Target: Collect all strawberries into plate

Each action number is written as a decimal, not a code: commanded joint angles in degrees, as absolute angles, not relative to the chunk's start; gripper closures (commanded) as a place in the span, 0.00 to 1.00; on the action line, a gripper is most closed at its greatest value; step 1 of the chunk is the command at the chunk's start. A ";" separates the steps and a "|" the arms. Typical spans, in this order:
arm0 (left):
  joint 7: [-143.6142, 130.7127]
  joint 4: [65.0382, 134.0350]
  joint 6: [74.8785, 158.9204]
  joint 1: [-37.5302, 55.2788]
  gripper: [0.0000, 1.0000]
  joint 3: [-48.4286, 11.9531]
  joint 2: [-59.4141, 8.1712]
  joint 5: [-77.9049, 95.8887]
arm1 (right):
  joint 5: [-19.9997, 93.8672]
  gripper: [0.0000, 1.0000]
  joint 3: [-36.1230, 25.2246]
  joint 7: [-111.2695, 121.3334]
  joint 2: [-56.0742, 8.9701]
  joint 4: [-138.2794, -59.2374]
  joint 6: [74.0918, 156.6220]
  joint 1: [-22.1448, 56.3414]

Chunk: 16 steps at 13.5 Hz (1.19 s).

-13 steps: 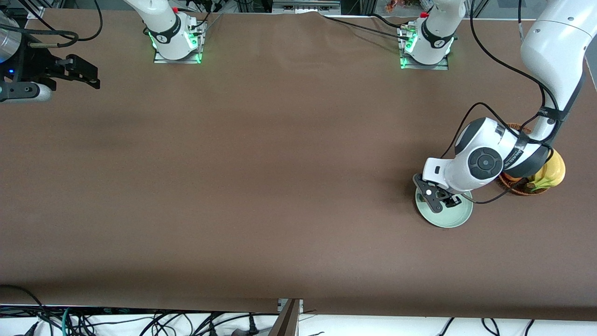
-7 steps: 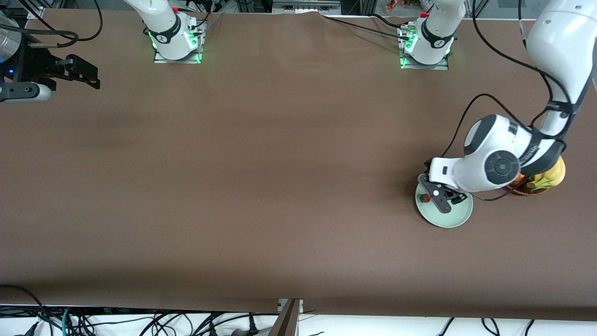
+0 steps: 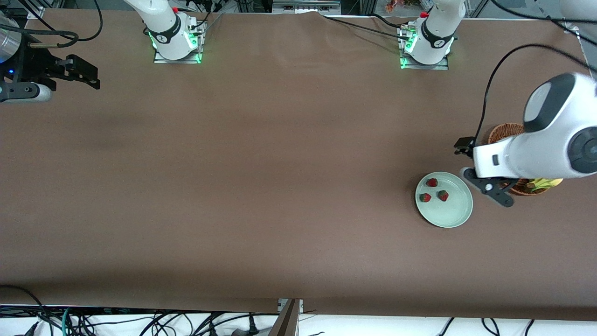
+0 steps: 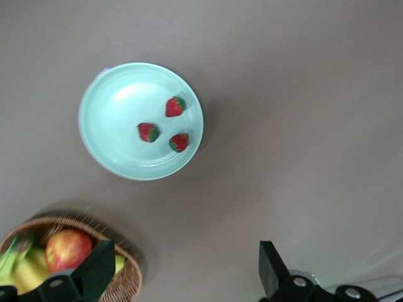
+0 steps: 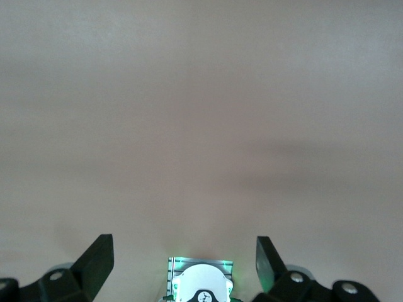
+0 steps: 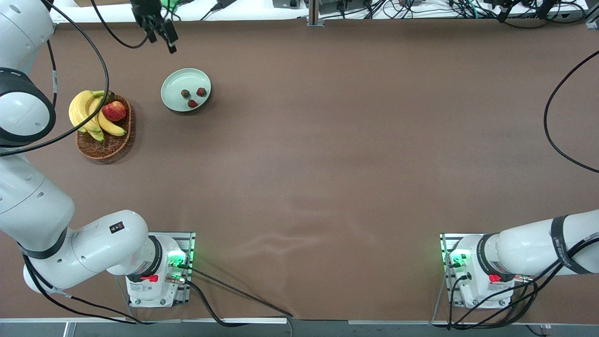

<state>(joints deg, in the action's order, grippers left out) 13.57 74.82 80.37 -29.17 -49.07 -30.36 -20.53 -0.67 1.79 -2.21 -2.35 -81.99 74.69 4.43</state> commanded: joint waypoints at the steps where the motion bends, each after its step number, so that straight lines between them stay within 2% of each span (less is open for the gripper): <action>1: 7.75 71.29 78.40 -27.07 0.00 -47.73 -25.59 -18.81 | -1.14 0.00 2.46 -1.58 -2.46 -81.30 74.62 3.78; 2: 7.30 71.54 78.66 -26.90 0.00 -46.85 -22.53 -18.63 | -1.14 0.00 2.46 -1.50 -2.46 -81.30 74.62 3.78; 3: 5.99 71.89 78.84 -24.63 0.00 -42.50 -19.54 -17.50 | -1.06 0.00 2.46 -1.58 -2.46 -81.30 74.62 3.78; 5: 1.95 73.29 79.45 -15.25 0.00 -27.41 -14.87 -9.89 | -1.05 0.00 2.46 -1.58 -2.46 -81.30 74.62 3.78; 6: 0.54 76.17 80.85 -11.29 0.00 -20.29 -12.24 -4.80 | -1.05 0.00 2.46 -1.58 -2.46 -81.30 74.62 3.78; 8: -0.78 84.77 88.55 -5.65 0.00 -10.68 -6.36 0.07 | -1.05 0.00 2.46 -1.58 -2.46 -81.30 74.62 3.78; 9: -2.18 88.73 91.73 -3.19 0.00 -7.59 -3.72 0.70 | -1.05 0.00 2.46 -1.67 -2.46 -81.30 74.62 3.69; 11: -6.48 93.93 93.51 -0.36 0.00 -5.28 -0.89 0.62 | -1.05 0.00 2.46 -1.67 -2.46 -81.30 74.71 3.69; 14: -8.53 96.15 94.13 5.42 0.00 0.67 0.79 0.35 | -0.97 0.00 2.46 -1.67 -2.46 -81.30 75.06 3.78; 16: -8.53 96.24 94.22 5.80 0.00 1.41 0.79 0.18 | -1.05 0.00 2.46 -1.67 -2.46 -81.30 75.06 3.69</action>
<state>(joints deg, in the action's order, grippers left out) -7.86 93.79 92.82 4.16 -0.57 -1.36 -0.39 -0.67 1.81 -2.21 -2.37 -81.96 75.06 4.43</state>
